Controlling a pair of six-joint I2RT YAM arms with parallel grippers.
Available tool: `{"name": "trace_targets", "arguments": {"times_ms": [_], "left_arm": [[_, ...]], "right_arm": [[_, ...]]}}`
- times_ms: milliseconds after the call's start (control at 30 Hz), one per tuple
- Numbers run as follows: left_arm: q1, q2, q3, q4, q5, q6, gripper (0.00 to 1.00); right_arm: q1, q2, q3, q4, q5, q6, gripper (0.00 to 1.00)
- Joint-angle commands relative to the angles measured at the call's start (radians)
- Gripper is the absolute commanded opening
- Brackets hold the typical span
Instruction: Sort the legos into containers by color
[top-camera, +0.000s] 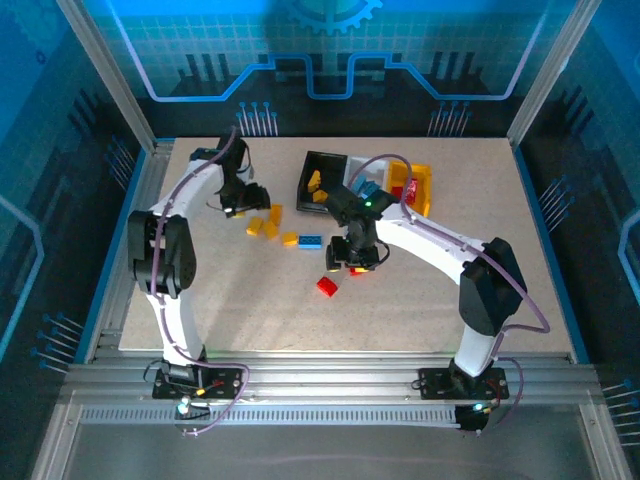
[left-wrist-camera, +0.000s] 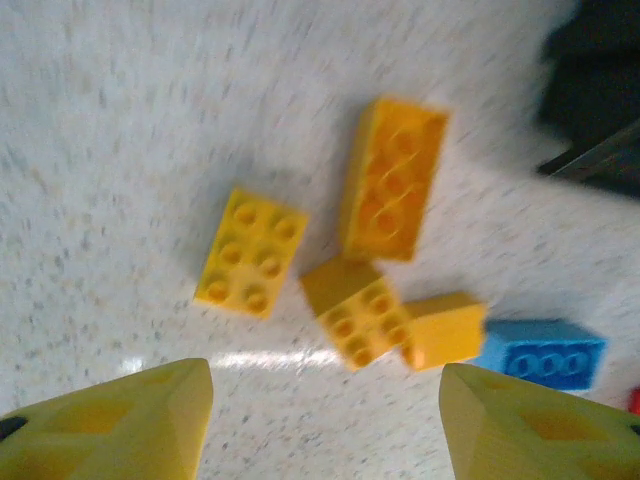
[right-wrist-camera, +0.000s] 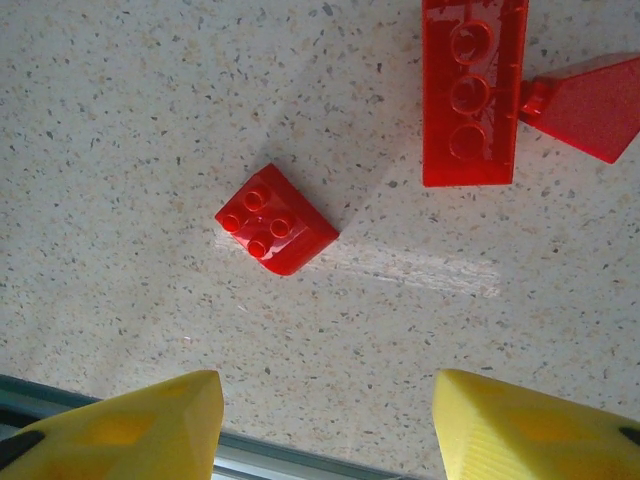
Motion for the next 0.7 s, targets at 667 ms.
{"name": "trace_targets", "arguments": {"times_ms": [667], "left_arm": [[-0.113,0.164,0.137,-0.113,-0.073,-0.049,0.71]], "right_arm": [[0.007,-0.043,-0.068,0.017,0.004,-0.012,0.60]]}}
